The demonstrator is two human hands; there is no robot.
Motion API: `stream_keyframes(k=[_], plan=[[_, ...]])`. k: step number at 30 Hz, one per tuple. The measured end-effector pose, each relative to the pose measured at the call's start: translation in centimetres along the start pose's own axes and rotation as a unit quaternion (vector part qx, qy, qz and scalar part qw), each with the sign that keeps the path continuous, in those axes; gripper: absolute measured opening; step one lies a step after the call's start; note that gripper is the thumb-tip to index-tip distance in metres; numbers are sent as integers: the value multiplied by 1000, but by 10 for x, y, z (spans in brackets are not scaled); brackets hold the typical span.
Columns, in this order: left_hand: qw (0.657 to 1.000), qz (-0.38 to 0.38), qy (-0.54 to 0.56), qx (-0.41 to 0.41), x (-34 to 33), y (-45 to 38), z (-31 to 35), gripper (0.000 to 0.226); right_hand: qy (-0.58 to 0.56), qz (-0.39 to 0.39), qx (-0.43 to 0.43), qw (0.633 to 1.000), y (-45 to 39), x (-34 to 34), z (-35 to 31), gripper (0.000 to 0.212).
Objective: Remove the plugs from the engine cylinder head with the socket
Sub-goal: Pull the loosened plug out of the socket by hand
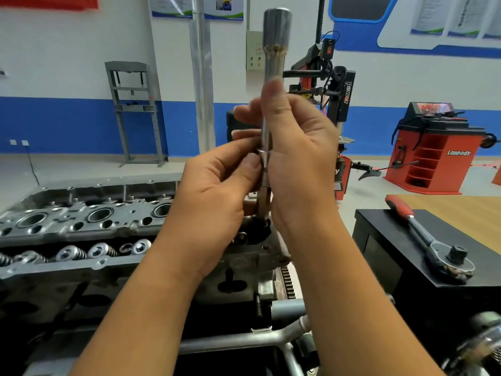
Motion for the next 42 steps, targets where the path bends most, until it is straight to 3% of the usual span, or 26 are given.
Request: stream_keyframes(k=[2, 6, 13, 18, 24, 28, 34, 36, 42], plan=[[1000, 6, -24, -7, -1, -1, 1, 26, 30, -22, -22, 999, -3, -1, 2, 36], [997, 39, -49, -37, 2, -1, 7, 30, -3, -25, -2, 1000, 3, -3, -1, 16], [1000, 15, 11, 0, 2, -2, 1, 32, 28, -39, 0, 999, 0, -5, -3, 35], [997, 38, -34, -59, 3, -1, 7, 25, -20, -49, -3, 999, 4, -3, -7, 17], [1000, -11, 10, -9, -1, -3, 0, 30, 2, -43, -26, 999, 0, -1, -7, 43], [997, 17, -46, -52, 1, -2, 6, 23, -36, -51, -41, 997, 2, -2, -7, 26], [999, 5, 14, -39, -2, -1, 9, 23, -13, -45, -6, 999, 0, -6, -5, 33], [999, 5, -15, -44, -4, -1, 10, 23, 2, -42, -15, 999, -2, -5, -5, 39], [994, 66, -48, -66, 7, 1, 11, 19, -22, -75, -33, 996, 6, -10, -2, 20]])
Point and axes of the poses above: each hand's wrist, its own y-axis away from the middle knuckle, its own x-axis out of the back of the hand, z = x × y, the point moved 7 cm from there along -y, towards the middle knuckle, and after that the axes turned 8 degrees about -x, right-handed, at the moved point
